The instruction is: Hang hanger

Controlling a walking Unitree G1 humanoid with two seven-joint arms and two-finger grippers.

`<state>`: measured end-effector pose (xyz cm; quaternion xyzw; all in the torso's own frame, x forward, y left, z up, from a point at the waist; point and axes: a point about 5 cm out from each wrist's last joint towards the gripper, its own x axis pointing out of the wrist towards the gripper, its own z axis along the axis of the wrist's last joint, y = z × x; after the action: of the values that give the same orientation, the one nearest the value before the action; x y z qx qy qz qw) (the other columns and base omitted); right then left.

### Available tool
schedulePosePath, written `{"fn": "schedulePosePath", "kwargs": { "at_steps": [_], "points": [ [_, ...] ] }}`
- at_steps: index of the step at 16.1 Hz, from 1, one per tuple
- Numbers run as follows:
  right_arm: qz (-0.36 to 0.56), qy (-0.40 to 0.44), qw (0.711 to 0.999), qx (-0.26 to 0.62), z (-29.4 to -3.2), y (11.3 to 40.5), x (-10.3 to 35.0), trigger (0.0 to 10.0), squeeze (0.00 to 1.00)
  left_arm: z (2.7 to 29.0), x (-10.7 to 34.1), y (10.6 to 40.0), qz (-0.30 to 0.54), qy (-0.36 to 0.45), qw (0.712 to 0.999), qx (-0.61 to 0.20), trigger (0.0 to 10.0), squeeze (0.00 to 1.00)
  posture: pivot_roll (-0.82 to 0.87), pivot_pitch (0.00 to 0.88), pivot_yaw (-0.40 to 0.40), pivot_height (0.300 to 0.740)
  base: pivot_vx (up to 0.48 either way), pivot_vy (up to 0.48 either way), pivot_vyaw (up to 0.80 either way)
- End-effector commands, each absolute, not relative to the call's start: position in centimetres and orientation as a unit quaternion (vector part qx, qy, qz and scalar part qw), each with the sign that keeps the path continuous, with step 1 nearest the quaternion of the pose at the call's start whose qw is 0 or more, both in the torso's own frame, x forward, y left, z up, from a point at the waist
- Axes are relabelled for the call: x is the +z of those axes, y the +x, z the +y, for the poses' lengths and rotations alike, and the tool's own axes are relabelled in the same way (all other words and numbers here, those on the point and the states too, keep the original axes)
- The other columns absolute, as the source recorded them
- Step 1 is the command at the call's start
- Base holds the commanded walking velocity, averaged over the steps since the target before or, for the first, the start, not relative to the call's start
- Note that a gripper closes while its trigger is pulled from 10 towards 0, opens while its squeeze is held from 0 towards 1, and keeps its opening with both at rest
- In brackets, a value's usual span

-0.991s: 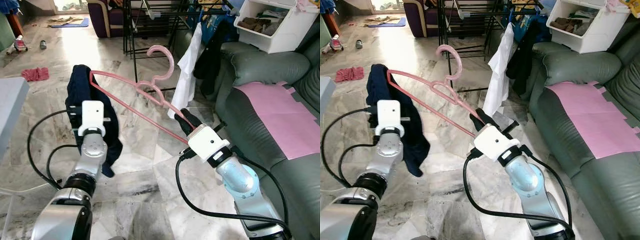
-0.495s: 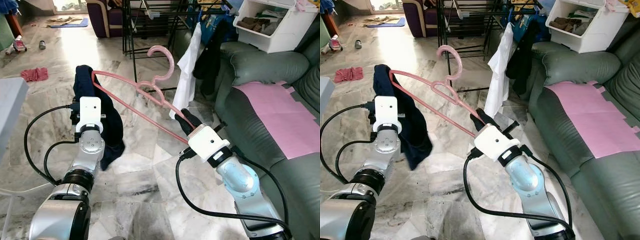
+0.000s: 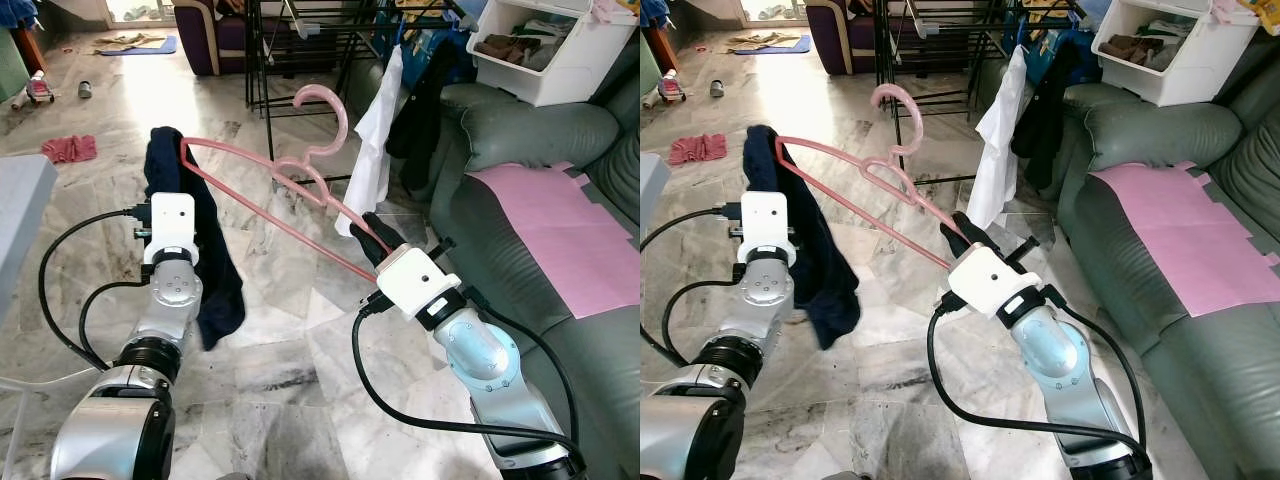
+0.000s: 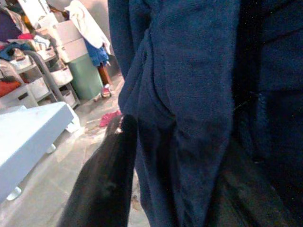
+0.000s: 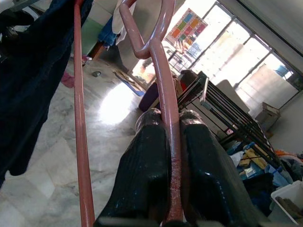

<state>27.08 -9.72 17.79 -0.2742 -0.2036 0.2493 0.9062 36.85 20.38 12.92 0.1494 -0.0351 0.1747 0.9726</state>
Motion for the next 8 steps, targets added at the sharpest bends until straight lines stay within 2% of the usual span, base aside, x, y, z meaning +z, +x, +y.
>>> {"fn": "schedulePosePath", "kwargs": {
  "at_steps": [1, 8],
  "points": [
    [-0.235, -0.266, 0.904, 0.237, -9.78, 27.02, 18.92, 10.0, 0.0, 20.5, 13.88, 37.22, -0.051, 0.149, 0.971, 0.18, 0.0, 0.0, -0.02, 0.039, -0.052, 0.74, 0.0, 0.0, 0.0],
    [-0.234, -0.267, 0.903, 0.243, -9.4, 26.95, 18.5, 10.0, 0.0, 20.62, 14.79, 37.4, -0.076, 0.146, 0.97, 0.18, 0.0, 0.0, -0.02, 0.031, -0.047, 0.74, 0.0, 0.0, 0.0]
  ]
}}
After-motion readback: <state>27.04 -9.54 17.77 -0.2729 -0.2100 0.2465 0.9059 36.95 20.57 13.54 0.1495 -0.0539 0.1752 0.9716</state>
